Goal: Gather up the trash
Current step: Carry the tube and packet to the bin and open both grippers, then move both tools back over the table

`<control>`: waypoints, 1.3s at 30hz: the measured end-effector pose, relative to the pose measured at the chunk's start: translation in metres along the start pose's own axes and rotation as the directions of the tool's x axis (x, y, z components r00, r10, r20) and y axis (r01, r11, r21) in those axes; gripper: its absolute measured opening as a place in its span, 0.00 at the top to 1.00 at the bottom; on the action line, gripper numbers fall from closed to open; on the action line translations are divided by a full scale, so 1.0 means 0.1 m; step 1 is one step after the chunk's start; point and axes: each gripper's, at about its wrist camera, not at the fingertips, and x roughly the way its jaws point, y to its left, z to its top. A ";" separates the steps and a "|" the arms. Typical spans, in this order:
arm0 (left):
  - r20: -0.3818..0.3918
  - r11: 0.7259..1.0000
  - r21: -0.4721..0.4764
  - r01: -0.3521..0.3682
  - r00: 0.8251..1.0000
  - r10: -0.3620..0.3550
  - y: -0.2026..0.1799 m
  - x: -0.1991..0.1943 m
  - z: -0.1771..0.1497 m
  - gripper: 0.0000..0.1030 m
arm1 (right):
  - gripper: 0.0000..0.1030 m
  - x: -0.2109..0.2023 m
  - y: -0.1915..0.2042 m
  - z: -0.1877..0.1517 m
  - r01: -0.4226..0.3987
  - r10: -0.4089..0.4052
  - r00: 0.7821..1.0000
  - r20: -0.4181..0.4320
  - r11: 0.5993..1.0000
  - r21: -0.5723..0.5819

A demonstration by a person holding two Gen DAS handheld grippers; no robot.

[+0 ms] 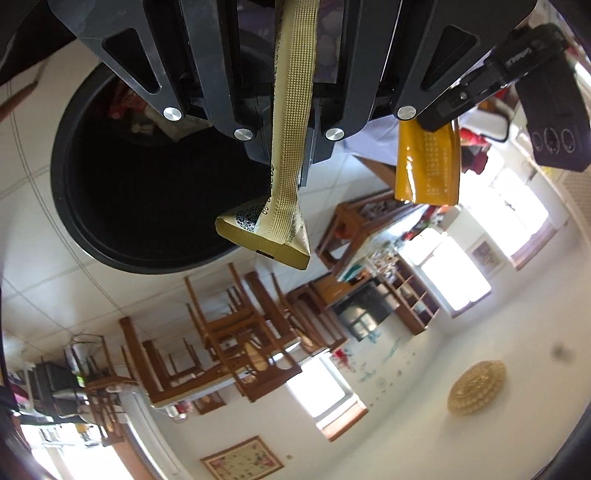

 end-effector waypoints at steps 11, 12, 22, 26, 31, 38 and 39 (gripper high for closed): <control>-0.143 0.998 0.055 -0.003 0.990 0.010 -0.27 1.18 0.02 0.77 | 0.92 0.14 -0.88 -0.03 0.087 -0.087 0.996 -0.004 0.984 0.158; -0.152 0.998 0.058 -0.005 0.988 0.014 -0.28 1.22 0.01 0.77 | 0.92 0.16 -0.93 -0.04 0.092 -0.092 0.996 -0.007 0.982 0.168; -0.129 0.991 0.122 -0.050 0.989 0.065 -0.43 1.13 0.04 0.44 | 0.45 0.11 -0.93 -0.05 0.100 -0.107 0.994 0.029 0.978 0.183; -0.090 0.992 0.119 -0.042 0.995 0.053 -0.41 0.98 0.05 0.34 | 0.45 0.00 -0.87 -0.03 0.091 -0.104 0.992 0.070 0.982 0.163; -0.053 0.991 0.122 -0.059 0.996 0.065 -0.35 0.65 -0.01 0.34 | 0.45 -0.17 -0.73 -0.08 0.018 -0.036 0.992 0.124 0.990 0.142; 0.059 0.973 0.118 -0.198 0.980 0.193 -0.14 -0.24 -0.23 0.34 | 0.45 -0.01 -0.19 -0.27 -0.150 0.148 0.988 0.047 0.987 0.054; 0.075 0.969 0.106 -0.225 0.973 0.218 -0.05 -0.41 -0.29 0.34 | 0.45 0.04 -0.03 -0.32 -0.159 0.158 0.987 0.021 0.987 0.027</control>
